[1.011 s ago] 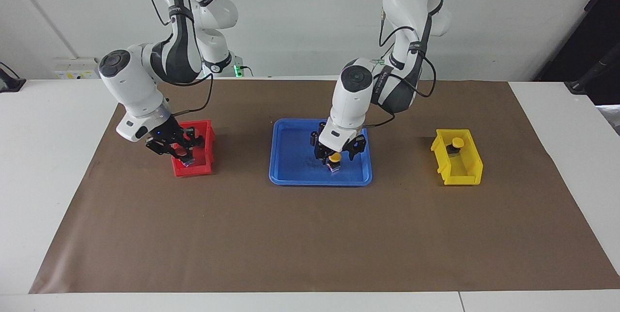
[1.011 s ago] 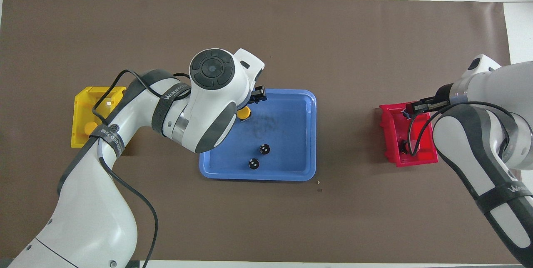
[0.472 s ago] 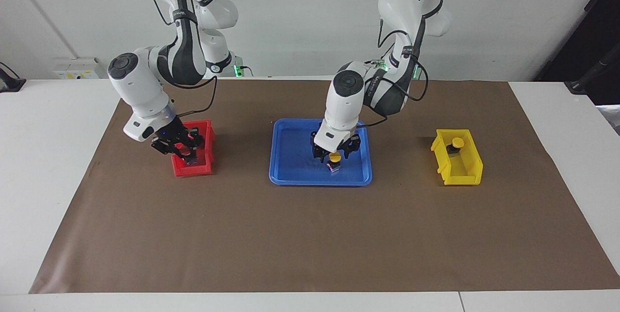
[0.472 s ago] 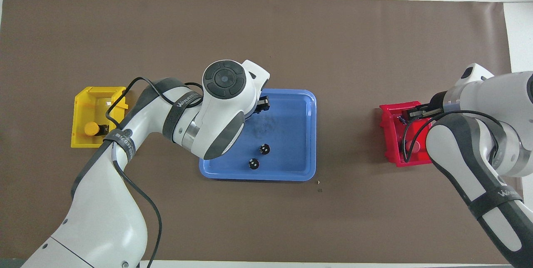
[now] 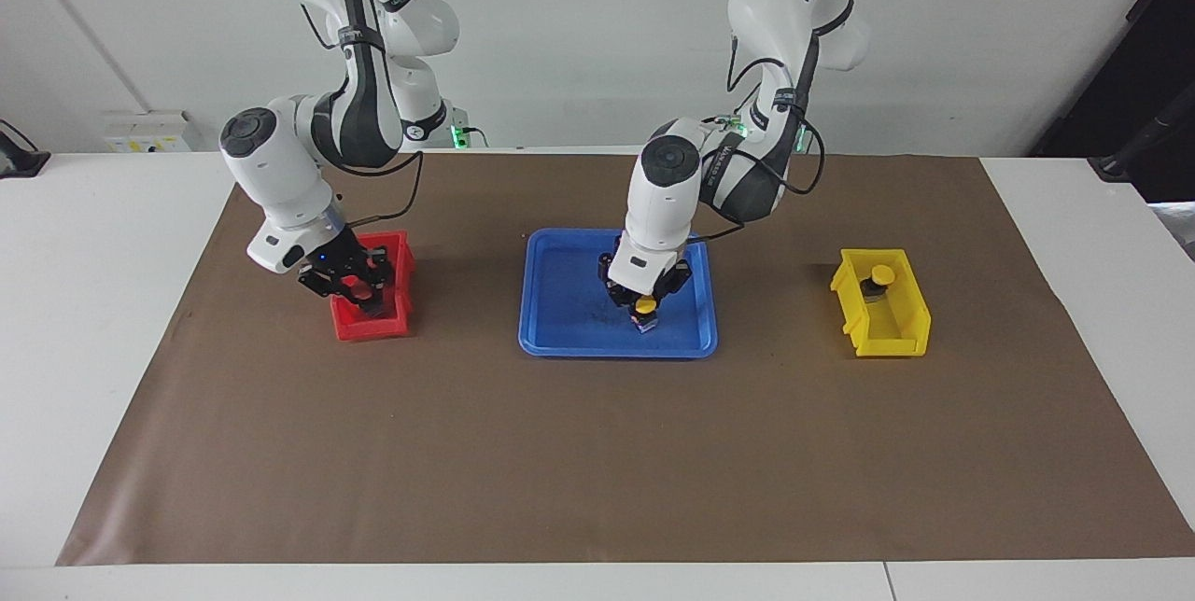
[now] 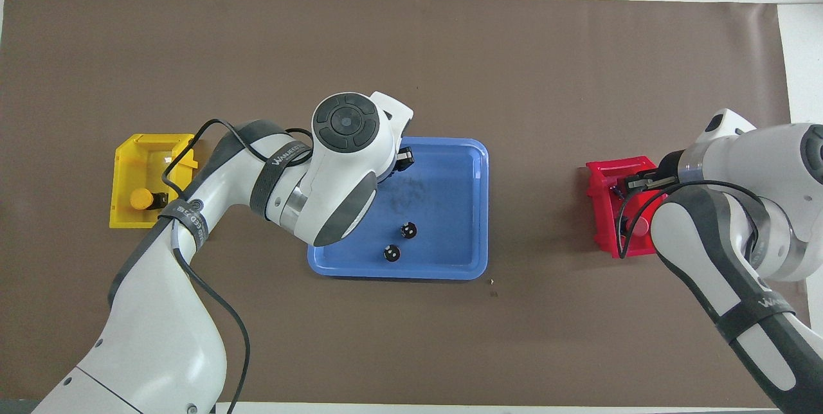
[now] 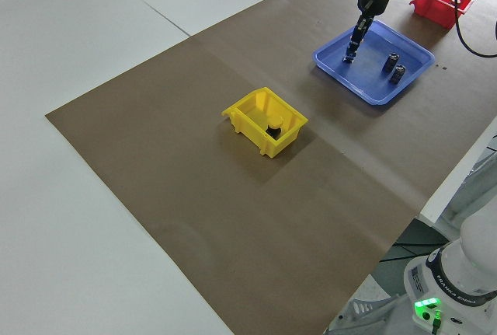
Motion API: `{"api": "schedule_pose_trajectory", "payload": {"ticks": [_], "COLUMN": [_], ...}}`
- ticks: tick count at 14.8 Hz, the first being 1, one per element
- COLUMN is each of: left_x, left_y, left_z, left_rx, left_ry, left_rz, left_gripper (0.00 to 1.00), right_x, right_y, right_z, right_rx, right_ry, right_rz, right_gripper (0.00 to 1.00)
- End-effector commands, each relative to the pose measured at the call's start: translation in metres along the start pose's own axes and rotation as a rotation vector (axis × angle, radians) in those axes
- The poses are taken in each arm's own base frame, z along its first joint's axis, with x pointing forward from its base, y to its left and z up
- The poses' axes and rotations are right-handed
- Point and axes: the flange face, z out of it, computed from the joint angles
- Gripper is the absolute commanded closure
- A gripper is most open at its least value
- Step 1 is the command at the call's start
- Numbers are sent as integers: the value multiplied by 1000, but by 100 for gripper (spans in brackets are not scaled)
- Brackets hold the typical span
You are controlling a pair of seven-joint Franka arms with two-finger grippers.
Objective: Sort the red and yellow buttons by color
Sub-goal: 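Drop the yellow button into the yellow bin with the left gripper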
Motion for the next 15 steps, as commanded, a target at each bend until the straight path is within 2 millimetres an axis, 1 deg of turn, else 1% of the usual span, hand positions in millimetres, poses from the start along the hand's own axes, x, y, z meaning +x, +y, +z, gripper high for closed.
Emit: {"api": "schedule_pose_trajectory", "payload": {"ticks": [1, 2, 3, 4, 5, 6, 7, 8, 9, 11, 12, 13, 15], "left_x": [24, 31, 44, 61, 75, 90, 105, 117, 126, 136, 138, 138, 136], "left_y": [-52, -75, -108, -145, -178, -217, -251, -283, -310, -346, -359, -370, -381], "left_z": [-75, -99, -118, -127, -135, -140, -141, -141, -139, -135, -132, -125, -109], "left_rx": [3, -4, -14, -19, -24, -29, -35, -44, -50, -56, -61, -62, -63], "left_ry": [-32, -40, -65, -93, -105, -114, -121, -128, -123, -111, -104, -95, -76], "left_rz": [-51, -22, 12, 60, 102, 136, 177, 226, 280, 377, 414, 430, 446], "left_gripper": [98, 98, 98, 98, 98, 98, 98, 98, 98, 99, 99, 98, 99], "right_x": [-13, -12, -12, -12, -12, -12, -10, -8, -6, 1, 7, 11, 18], "right_y": [-6, -7, -5, -2, -3, -4, -5, -5, -5, -5, -5, -3, -2], "right_z": [0, 0, -1, -2, -3, -3, -4, -5, -7, -15, -19, -26, -37], "right_rx": [9, 9, 8, 7, 7, 9, 8, 8, 9, 16, 22, 24, 33], "right_ry": [28, 28, 28, 31, 31, 30, 32, 33, 33, 20, 6, -6, -32], "right_rz": [9, 9, 6, 7, 7, 7, 5, 5, 4, -4, -9, -12, -13], "right_gripper": [78, 75, 68, 60, 42, 36, 34, 34, 34, 34, 34, 34, 34]}}
